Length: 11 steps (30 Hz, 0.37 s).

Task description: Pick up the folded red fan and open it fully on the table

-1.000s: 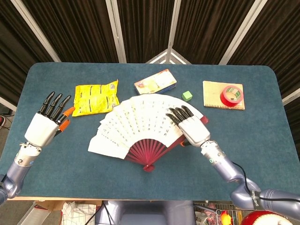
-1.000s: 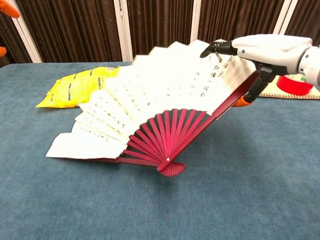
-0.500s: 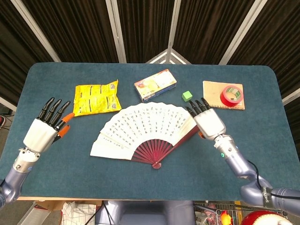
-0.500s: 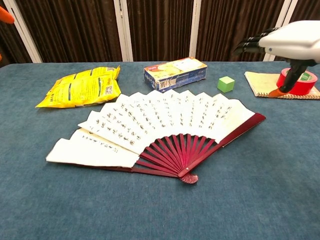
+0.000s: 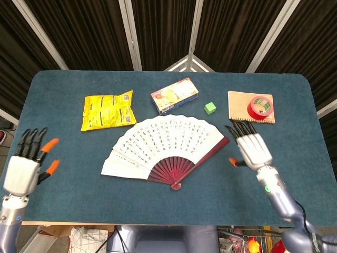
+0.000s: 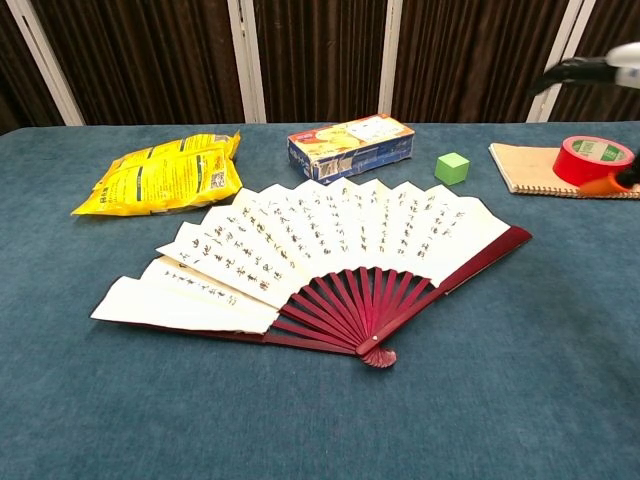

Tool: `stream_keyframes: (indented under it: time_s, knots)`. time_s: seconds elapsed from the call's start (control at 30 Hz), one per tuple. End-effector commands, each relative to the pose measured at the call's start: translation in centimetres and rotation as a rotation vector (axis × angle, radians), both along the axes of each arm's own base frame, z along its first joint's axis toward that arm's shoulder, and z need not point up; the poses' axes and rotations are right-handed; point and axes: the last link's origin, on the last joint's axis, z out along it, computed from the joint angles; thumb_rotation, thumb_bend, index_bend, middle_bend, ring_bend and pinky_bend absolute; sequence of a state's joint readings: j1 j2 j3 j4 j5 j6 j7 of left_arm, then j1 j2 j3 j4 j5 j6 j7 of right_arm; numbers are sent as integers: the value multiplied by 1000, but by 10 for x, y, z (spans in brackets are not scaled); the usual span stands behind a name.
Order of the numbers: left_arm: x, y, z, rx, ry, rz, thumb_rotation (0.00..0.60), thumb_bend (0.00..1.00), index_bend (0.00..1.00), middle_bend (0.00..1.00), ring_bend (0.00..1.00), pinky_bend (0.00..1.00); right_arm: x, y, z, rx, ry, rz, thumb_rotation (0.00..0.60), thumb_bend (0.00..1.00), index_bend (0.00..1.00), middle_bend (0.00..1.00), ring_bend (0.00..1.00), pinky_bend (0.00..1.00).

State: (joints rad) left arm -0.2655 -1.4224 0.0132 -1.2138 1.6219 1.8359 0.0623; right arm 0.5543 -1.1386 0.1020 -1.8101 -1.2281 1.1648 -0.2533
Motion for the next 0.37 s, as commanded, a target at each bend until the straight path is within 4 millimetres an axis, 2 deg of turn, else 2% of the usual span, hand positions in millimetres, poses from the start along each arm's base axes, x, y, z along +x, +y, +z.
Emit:
stream_keyframes:
  time_s: [0.03,0.17,0.27,0.37]
  knots:
    - [-25,-39,19,25,57,330,600,372,146,0,0,0,-39,48,4,-66,-59,-28,600,203,135,53,96,46]
    - [-29,-53,30,36,49,464,600,268,121,0,0,0,-72,72,6,-142,-44,-67,600,203,127,53,92,46]
    - [-33,-62,38,25,45,555,600,244,112,0,0,0,-92,85,11,-198,-33,-109,600,199,119,52,70,41]
    - [-34,-68,44,24,30,608,600,224,111,0,0,0,-105,89,16,-232,-1,-130,600,197,105,49,44,17]
